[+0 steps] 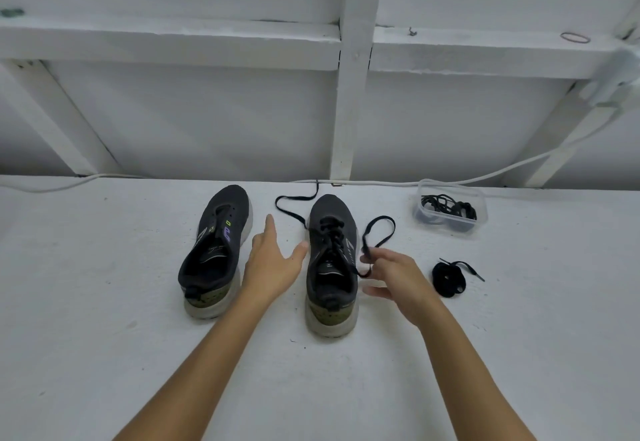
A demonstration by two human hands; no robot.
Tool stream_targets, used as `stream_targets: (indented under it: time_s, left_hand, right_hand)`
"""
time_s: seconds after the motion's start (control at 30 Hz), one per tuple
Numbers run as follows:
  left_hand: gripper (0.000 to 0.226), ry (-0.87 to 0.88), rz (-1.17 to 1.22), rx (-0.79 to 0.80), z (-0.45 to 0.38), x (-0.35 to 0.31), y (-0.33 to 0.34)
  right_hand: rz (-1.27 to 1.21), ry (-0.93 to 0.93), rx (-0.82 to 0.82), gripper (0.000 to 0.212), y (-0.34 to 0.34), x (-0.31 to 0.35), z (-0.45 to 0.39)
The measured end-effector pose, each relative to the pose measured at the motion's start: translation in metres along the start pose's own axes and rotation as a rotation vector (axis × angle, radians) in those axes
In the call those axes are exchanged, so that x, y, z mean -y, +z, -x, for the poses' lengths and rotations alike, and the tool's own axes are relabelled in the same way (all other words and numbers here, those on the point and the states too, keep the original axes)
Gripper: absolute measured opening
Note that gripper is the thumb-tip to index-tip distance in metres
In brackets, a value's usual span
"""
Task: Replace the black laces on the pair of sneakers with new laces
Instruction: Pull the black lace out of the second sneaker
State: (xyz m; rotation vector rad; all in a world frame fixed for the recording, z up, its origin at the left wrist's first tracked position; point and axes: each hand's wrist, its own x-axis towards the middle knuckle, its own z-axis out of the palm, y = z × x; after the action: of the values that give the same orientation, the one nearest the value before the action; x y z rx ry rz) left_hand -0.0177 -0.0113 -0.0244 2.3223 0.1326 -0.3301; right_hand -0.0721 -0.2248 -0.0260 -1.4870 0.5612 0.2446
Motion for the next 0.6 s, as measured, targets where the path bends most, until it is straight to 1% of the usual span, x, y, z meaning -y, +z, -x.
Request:
stream_targets:
  time_s: [0.03, 0.07, 0.1, 0.13, 0.2, 0.23, 0.27, 0.3, 0.37, 0.43, 0.5, 0.6]
  left_hand:
    - [0.073, 0.040, -0.046, -0.064, 0.003, 0.000, 0.003]
    - [0.055, 0.096, -0.045, -0.118, 0.005, -0.001, 0.005]
    - [0.033, 0.157, -0.018, -0.137, 0.006, -0.001, 0.005]
    - [0.019, 0.206, 0.028, -0.114, 0.006, -0.003, 0.006]
    - [0.013, 0.270, 0.113, 0.000, 0.008, -0.005, 0.005]
    - [0.015, 0.300, 0.125, 0.039, 0.010, -0.007, 0.004]
    - [0.023, 0.324, 0.112, 0.058, 0.010, -0.009, 0.004]
    - [0.031, 0.337, 0.070, 0.063, 0.010, -0.010, 0.005]
    - [0.035, 0.358, -0.046, 0.001, 0.007, -0.012, 0.008]
    - [0.029, 0.384, -0.151, -0.090, 0.006, -0.016, 0.012]
    - [0.022, 0.434, -0.223, -0.162, 0.007, -0.021, 0.015]
    - [0.012, 0.495, -0.185, -0.229, 0.004, -0.021, 0.017]
  right_hand:
    - [0.090, -0.044, 0.001, 0.031, 0.003, -0.002, 0.002]
    - [0.155, -0.076, 0.002, 0.029, 0.005, -0.002, 0.003]
    - [0.202, -0.094, 0.003, 0.026, 0.007, -0.002, 0.004]
    - [0.233, -0.101, 0.002, 0.024, 0.008, -0.001, 0.004]
    - [0.245, -0.110, -0.004, 0.022, 0.010, 0.002, 0.004]
    - [0.248, -0.138, -0.008, 0.018, 0.011, 0.003, 0.004]
    - [0.277, -0.192, -0.014, 0.015, 0.012, 0.003, 0.004]
    - [0.338, -0.258, -0.018, 0.018, 0.013, 0.003, 0.003]
    - [0.529, -0.362, -0.051, 0.036, 0.017, 0.003, 0.002]
    - [0.713, -0.440, -0.093, 0.048, 0.023, 0.004, -0.001]
    - [0.804, -0.503, -0.086, 0.049, 0.027, 0.007, -0.002]
    - [0.827, -0.524, -0.056, 0.047, 0.028, 0.008, -0.004]
